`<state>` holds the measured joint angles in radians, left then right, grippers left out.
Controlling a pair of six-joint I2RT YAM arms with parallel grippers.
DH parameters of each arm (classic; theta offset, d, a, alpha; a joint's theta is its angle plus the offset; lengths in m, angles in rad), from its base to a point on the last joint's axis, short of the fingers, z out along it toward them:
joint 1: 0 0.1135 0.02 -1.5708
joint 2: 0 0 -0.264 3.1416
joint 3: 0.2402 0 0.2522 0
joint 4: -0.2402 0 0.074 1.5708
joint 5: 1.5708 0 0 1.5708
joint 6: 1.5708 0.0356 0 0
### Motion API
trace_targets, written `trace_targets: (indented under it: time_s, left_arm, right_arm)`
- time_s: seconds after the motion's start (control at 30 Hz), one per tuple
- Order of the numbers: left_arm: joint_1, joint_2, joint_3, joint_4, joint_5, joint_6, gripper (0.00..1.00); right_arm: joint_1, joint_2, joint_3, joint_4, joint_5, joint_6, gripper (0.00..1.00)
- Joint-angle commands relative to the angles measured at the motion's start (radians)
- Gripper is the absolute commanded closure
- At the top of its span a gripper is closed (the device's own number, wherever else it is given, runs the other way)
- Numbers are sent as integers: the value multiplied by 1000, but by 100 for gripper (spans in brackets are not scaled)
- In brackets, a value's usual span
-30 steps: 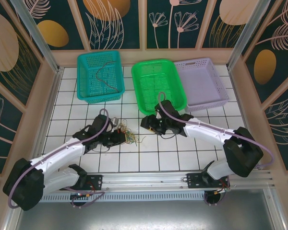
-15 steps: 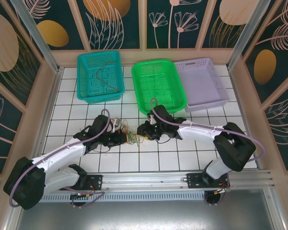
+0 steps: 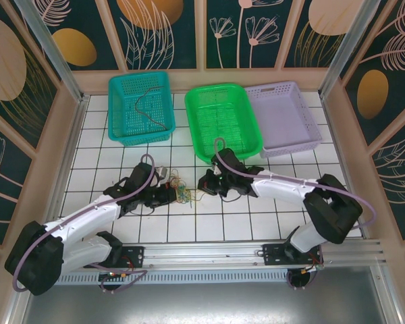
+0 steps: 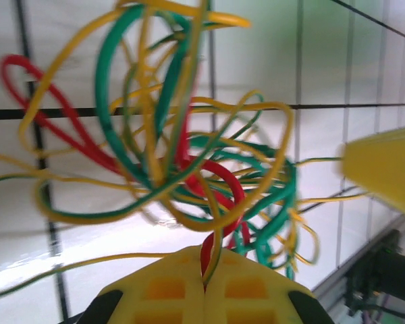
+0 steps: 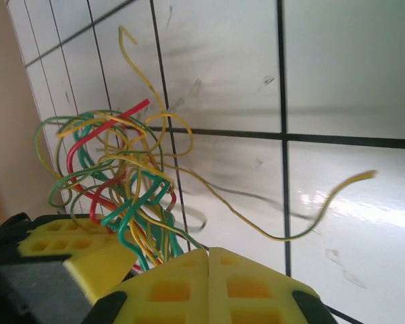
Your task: Untangle the cables
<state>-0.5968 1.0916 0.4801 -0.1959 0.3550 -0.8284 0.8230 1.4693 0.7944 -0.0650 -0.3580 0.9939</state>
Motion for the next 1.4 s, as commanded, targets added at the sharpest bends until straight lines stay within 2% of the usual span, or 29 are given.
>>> trace_targets:
  time_s: [0.0, 0.17, 0.43, 0.77, 0.87, 1.1, 1.37]
  left_arm:
    - [-3, -18, 42, -132, -162, -11, 100]
    - [-3, -13, 60, -180, -243, -21, 100]
    - [-3, 33, 106, -293, -408, -41, 100]
    - [-4, 48, 142, -362, -547, -54, 100]
    - [-3, 53, 147, -365, -557, -52, 100]
    - [-4, 82, 147, -384, -597, -65, 100]
    - [-4, 115, 160, -374, -622, -57, 100]
  right_arm:
    - [-50, -126, 39, -162, 125, -53, 100]
    - [-161, -284, 59, -304, 161, -108, 100]
    - [-312, -430, 165, -470, 216, -183, 100]
    - [-353, -507, 223, -555, 315, -197, 100]
    - [-367, -524, 230, -579, 336, -193, 100]
    - [-383, -556, 344, -665, 522, -210, 100]
    - [-403, -553, 524, -628, 655, -265, 100]
